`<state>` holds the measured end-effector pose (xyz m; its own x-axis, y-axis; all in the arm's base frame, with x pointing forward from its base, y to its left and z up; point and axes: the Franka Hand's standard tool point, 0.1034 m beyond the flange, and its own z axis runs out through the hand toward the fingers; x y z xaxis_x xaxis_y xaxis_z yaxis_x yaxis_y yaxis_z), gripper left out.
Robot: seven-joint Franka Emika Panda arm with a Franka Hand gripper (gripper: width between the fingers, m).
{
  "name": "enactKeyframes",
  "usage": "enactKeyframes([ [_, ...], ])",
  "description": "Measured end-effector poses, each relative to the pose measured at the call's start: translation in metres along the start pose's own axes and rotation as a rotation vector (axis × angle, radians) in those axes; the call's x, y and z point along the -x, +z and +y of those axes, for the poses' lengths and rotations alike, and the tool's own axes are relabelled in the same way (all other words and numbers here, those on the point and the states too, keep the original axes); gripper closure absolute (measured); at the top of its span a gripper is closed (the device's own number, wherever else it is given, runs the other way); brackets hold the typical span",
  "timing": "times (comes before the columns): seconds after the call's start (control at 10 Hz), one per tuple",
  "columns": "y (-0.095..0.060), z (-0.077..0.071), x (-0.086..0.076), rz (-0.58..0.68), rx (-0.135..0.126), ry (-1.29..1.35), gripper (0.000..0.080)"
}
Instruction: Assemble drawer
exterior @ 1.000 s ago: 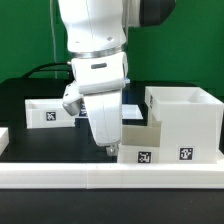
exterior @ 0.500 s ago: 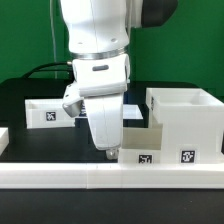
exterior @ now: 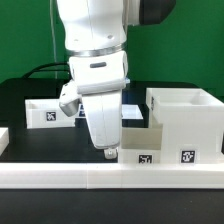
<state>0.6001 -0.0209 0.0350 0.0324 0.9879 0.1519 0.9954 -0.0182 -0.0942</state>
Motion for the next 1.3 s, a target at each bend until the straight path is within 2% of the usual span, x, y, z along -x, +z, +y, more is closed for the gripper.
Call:
enactKeyframes([
  [0.1,0.0,0.004,-0.001,0.001,0.004,0.011,0.015],
  [0.3,0.002,0.003,-0.007,-0.01,0.003,0.048,0.015],
  [0.6,0.008,0.0,-0.007,-0.048,0.011,0.032,0.015],
  [0.8,0.009,0.0,-0.017,-0.045,0.009,0.007,0.015],
  [1.1,0.01,0.0,-0.015,-0.045,0.007,-0.02,0.015],
  [1.2,0.011,-0.001,-0.02,-0.042,0.004,-0.066,0.015],
  [1.3,0.014,-0.001,-0.031,-0.034,-0.004,-0.103,0.015],
])
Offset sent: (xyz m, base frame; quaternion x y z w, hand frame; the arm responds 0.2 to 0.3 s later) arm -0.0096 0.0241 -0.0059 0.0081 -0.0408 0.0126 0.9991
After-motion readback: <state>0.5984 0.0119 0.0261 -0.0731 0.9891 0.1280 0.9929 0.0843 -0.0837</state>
